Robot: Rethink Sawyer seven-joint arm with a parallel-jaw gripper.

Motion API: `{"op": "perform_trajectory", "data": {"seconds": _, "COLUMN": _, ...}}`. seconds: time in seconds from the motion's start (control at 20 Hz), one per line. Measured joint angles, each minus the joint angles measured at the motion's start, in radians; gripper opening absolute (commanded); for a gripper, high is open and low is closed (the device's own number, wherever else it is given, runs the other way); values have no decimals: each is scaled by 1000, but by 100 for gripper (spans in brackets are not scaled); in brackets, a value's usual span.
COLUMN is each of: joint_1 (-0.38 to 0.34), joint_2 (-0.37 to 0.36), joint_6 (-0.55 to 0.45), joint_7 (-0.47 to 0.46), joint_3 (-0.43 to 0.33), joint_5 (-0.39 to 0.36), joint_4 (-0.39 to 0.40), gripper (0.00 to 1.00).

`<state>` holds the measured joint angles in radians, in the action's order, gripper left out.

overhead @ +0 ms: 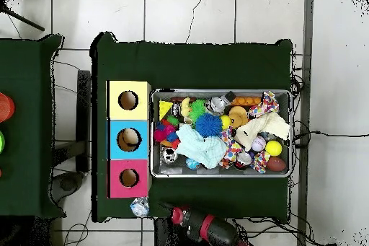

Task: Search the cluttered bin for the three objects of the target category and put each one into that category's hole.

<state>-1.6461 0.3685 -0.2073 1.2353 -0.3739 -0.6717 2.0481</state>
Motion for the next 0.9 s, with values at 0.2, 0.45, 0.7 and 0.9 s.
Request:
{"op": "perform_trajectory", "data": {"seconds": 0.2, "joint_1": 32, "joint_2": 1, "joint_6": 5, "joint_7": 0, "joint_3": -3, "joint_5": 0, "joint_4": 0, "gripper": 100}}
{"op": "perform_trajectory", "data": {"seconds": 0.45, "joint_1": 65, "joint_2": 13, "joint_6": 11, "joint_7": 0, "joint_3": -7, "joint_5": 0, "joint_4": -3, "gripper": 100}}
{"op": "perform_trajectory", "data": {"seconds": 0.7, "joint_1": 88, "joint_2": 28, "joint_6": 12, "joint_7": 0, "joint_3": -15, "joint_5": 0, "joint_4": -10, "gripper": 100}}
{"op": "perform_trajectory", "data": {"seconds": 0.9, "joint_1": 97, "joint_2": 39, "joint_6": 12, "joint_7": 0, "joint_3": -21, "joint_5": 0, "joint_4": -15, "gripper": 100}}
